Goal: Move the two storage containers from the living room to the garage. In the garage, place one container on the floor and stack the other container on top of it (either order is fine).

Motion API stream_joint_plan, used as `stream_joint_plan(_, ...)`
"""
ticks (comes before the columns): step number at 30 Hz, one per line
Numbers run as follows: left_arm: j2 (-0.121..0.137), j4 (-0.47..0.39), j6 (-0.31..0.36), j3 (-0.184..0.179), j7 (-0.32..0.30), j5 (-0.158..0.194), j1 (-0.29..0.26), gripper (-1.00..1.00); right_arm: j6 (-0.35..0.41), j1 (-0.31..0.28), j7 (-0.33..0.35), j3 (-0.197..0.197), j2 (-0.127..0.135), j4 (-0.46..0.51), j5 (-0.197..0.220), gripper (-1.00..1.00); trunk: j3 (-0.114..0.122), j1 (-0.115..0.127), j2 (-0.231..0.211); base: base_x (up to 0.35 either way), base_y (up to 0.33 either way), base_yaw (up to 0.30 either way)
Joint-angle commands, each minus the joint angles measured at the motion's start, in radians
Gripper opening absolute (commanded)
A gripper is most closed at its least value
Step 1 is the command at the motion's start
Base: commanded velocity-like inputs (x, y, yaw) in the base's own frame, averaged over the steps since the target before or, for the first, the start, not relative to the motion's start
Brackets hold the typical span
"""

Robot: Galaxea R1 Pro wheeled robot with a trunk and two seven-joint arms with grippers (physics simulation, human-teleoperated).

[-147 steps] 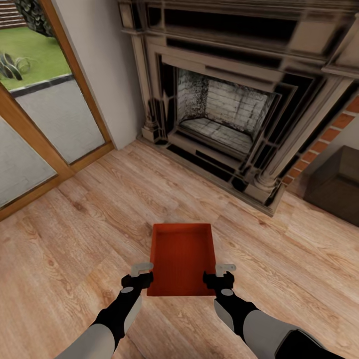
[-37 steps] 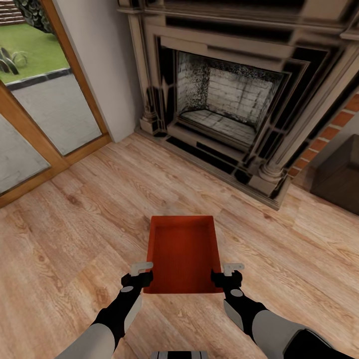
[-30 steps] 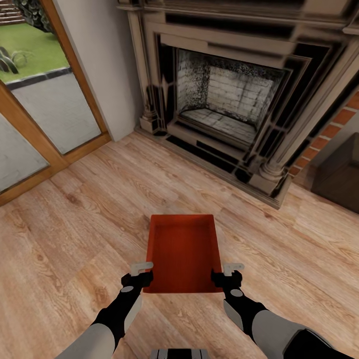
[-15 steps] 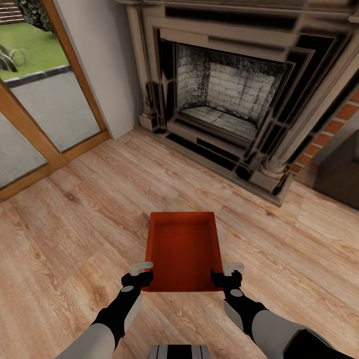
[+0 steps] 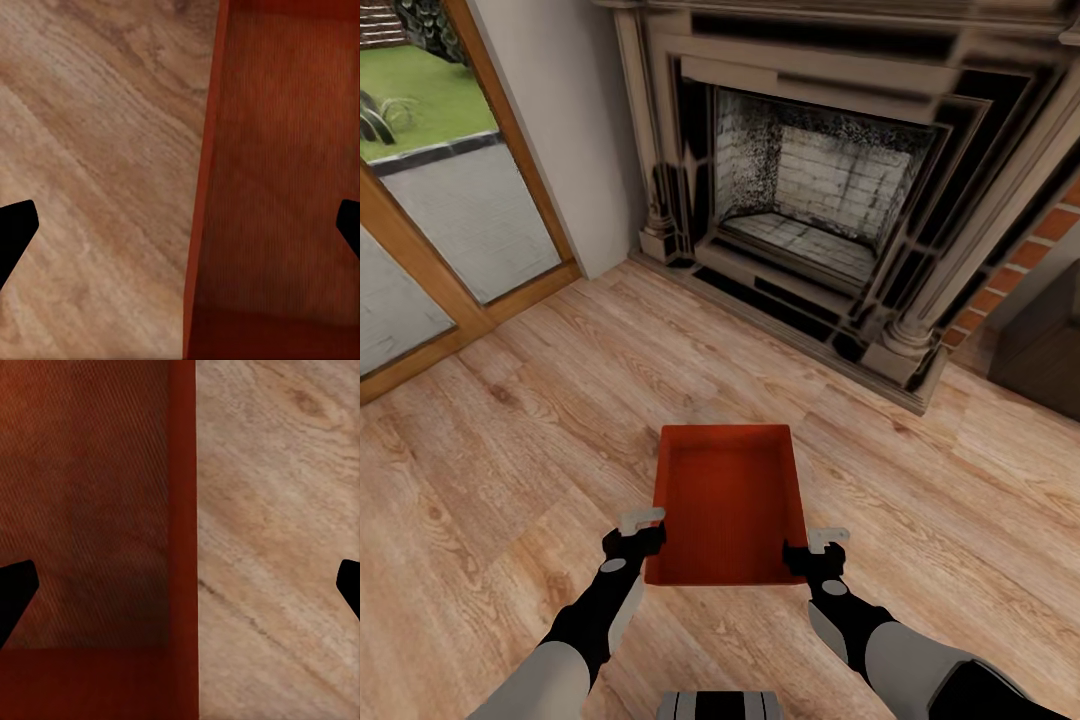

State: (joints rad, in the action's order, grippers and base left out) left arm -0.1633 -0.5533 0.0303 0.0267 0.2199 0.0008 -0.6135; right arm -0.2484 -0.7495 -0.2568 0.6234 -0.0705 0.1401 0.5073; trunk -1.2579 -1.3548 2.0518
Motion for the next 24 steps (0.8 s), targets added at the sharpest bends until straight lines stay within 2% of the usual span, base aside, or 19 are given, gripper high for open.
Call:
stream_joint_plan(1,-0.001,0.001,0.003,0.002,0.001,0.0,0.0,1.0,-0.003,-0.001,-0.004,0.009,0.0,0.0,0.008,1.0,-0.001,0.0,0.0,0.0,0.0,0.0)
stream_joint_plan(13,-0.001,0.001,0.003,0.003,0.002,0.0,0.0,1.0,-0.003,-0.001,-0.004,0.01,0.0,0.0,0.008,1.0,-0.001,0.0,0.0,0.006,0.0,0.0)
stream_joint_plan(24,0.001,0.002,0.003,0.0,0.001,-0.001,0.0,1.0,-0.003,-0.001,-0.004,0.01,0.001,0.0,0.008,1.0,-0.001,0.0,0.0,0.17,0.0,0.0)
